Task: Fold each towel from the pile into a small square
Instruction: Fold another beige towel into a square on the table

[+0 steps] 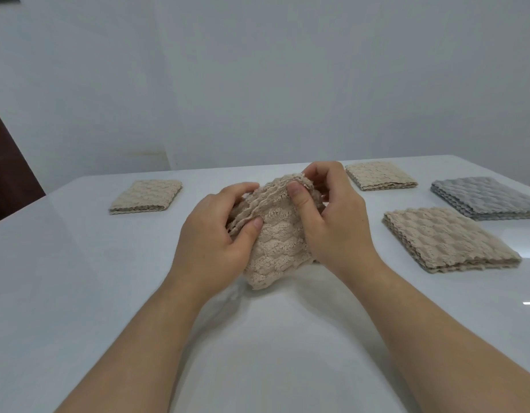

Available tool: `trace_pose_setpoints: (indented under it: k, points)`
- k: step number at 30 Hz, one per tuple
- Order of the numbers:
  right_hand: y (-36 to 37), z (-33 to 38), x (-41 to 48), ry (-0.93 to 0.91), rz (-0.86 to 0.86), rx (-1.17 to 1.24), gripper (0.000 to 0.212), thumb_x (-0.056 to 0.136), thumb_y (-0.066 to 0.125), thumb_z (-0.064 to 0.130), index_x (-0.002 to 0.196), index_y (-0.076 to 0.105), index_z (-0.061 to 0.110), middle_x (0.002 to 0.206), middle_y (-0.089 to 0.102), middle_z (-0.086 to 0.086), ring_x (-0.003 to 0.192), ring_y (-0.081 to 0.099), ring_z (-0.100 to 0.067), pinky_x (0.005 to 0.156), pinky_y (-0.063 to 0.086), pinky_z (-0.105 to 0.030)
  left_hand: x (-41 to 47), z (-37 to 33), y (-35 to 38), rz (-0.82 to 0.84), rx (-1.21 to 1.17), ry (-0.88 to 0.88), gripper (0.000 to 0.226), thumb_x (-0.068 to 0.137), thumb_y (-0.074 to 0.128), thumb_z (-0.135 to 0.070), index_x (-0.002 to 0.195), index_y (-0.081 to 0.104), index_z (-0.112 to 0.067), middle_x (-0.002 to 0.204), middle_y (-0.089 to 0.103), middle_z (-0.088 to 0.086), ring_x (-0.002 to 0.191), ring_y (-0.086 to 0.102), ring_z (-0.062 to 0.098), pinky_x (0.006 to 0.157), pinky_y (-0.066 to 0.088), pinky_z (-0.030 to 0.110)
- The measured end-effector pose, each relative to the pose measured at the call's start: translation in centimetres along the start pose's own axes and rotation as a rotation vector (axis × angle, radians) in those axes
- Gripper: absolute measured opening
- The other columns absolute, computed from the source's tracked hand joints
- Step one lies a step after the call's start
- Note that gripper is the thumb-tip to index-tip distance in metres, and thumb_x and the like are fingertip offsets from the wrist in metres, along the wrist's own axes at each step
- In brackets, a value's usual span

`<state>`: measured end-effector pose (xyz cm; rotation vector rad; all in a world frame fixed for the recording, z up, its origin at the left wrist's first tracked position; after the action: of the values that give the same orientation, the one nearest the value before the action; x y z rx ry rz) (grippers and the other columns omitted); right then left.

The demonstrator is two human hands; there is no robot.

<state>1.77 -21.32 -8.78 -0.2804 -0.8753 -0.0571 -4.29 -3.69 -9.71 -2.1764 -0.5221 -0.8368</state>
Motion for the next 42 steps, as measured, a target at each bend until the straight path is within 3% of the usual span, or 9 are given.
trace_pose_setpoints:
  k: [3, 7, 12, 15, 21, 25, 30, 37, 42]
  points:
    - [0.2, 0.1, -0.1, -0.018, 0.041, 0.001, 0.013, 0.098, 0.065, 0.030, 0.102, 0.056, 0.023, 0.090, 0.062, 0.015, 0.083, 0.058, -0.003, 0.075, 0.049, -0.026, 0.0, -0.2, -0.3, -0.078, 0.059, -0.019, 0.026, 0.078, 0.069, -0.024, 0.100, 0.064, -0.037, 0.090, 0.066, -0.018, 0.087, 0.063, 0.009, 0.078, 0.054, 0.040]
    - [0.8, 0.6, -0.5, -0.129, 0.059, -0.037, 0.016, 0.096, 0.065, 0.030, 0.102, 0.058, 0.016, 0.084, 0.060, 0.013, 0.077, 0.058, -0.011, 0.076, 0.051, -0.041, -0.1, -0.4, -0.3, -0.120, 0.084, -0.040, 0.018, 0.073, 0.063, -0.014, 0.088, 0.064, -0.024, 0.090, 0.068, -0.017, 0.084, 0.064, 0.012, 0.076, 0.054, 0.040]
    - [1.6, 1.4, -1.0, -0.224, 0.097, -0.047, 0.018, 0.096, 0.062, 0.033, 0.102, 0.058, 0.016, 0.083, 0.058, 0.013, 0.072, 0.054, -0.012, 0.072, 0.047, -0.034, -0.2, -1.1, 0.2, -0.080, 0.094, -0.050, 0.040, 0.076, 0.056, 0.002, 0.108, 0.053, -0.023, 0.094, 0.063, -0.010, 0.085, 0.059, 0.014, 0.076, 0.050, 0.037]
    - [1.7, 1.5, -1.1, -0.226, 0.109, -0.032, 0.016, 0.097, 0.064, 0.029, 0.102, 0.058, 0.015, 0.083, 0.057, 0.013, 0.070, 0.053, -0.011, 0.069, 0.046, -0.031, -0.3, -1.6, 0.5, -0.006, 0.061, -0.037, 0.050, 0.076, 0.045, -0.007, 0.122, 0.052, -0.027, 0.103, 0.062, -0.008, 0.095, 0.057, 0.016, 0.082, 0.049, 0.037]
    - [1.2, 1.0, -1.0, -0.160, 0.088, -0.023, 0.014, 0.095, 0.067, 0.022, 0.104, 0.059, 0.014, 0.086, 0.057, 0.015, 0.077, 0.055, -0.009, 0.071, 0.045, -0.022, -0.4, -1.7, 1.3, 0.072, 0.131, 0.026, 0.048, 0.100, 0.039, -0.048, 0.137, 0.053, -0.022, 0.126, 0.062, -0.012, 0.116, 0.054, 0.007, 0.099, 0.043, 0.027]
    - [1.2, 0.7, -0.9, -0.046, 0.106, 0.030, 0.013, 0.095, 0.068, 0.025, 0.102, 0.058, 0.020, 0.087, 0.059, 0.016, 0.078, 0.056, -0.005, 0.070, 0.043, -0.015, -0.3, -1.2, 1.3, 0.013, 0.164, 0.048, 0.026, 0.105, 0.044, -0.039, 0.112, 0.061, -0.020, 0.093, 0.060, -0.014, 0.087, 0.052, 0.006, 0.076, 0.039, 0.025]
    - [1.2, 0.7, -0.8, 0.018, 0.127, 0.060, 0.014, 0.095, 0.069, 0.026, 0.100, 0.056, 0.025, 0.087, 0.060, 0.017, 0.081, 0.058, -0.005, 0.072, 0.043, -0.015, -0.1, -1.1, 1.2, -0.024, 0.230, 0.057, 0.021, 0.104, 0.046, -0.039, 0.104, 0.058, -0.023, 0.077, 0.054, -0.016, 0.074, 0.045, 0.007, 0.064, 0.031, 0.024]
    - [1.4, -1.0, -0.7, 0.259, 0.229, 0.052, 0.029, 0.092, 0.065, 0.052, 0.095, 0.051, 0.027, 0.085, 0.060, 0.013, 0.073, 0.055, -0.001, 0.064, 0.045, -0.016, 0.1, -0.1, 0.3, -0.116, 0.142, -0.048, 0.014, 0.103, 0.050, -0.040, 0.100, 0.058, -0.028, 0.073, 0.060, -0.017, 0.072, 0.057, 0.003, 0.061, 0.039, 0.018]
    - [1.8, -2.5, -0.8, 0.428, 0.342, 0.191, 0.043, 0.091, 0.060, 0.059, 0.081, 0.066, 0.017, 0.069, 0.058, 0.011, 0.059, 0.054, -0.002, 0.060, 0.043, -0.019, 0.7, 2.0, 0.2, -0.160, -0.087, -0.268, 0.015, 0.102, 0.055, -0.036, 0.092, 0.060, -0.026, 0.078, 0.064, -0.016, 0.074, 0.059, -0.005, 0.061, 0.039, 0.009]
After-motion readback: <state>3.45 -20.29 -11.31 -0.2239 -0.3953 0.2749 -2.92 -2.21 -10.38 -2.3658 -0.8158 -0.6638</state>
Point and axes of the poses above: each hand's wrist, its own x-axis towards the middle knuckle, its own y-axis out of the palm, z = x × y, the point moved 4 cm from there along x, towards the middle knuckle
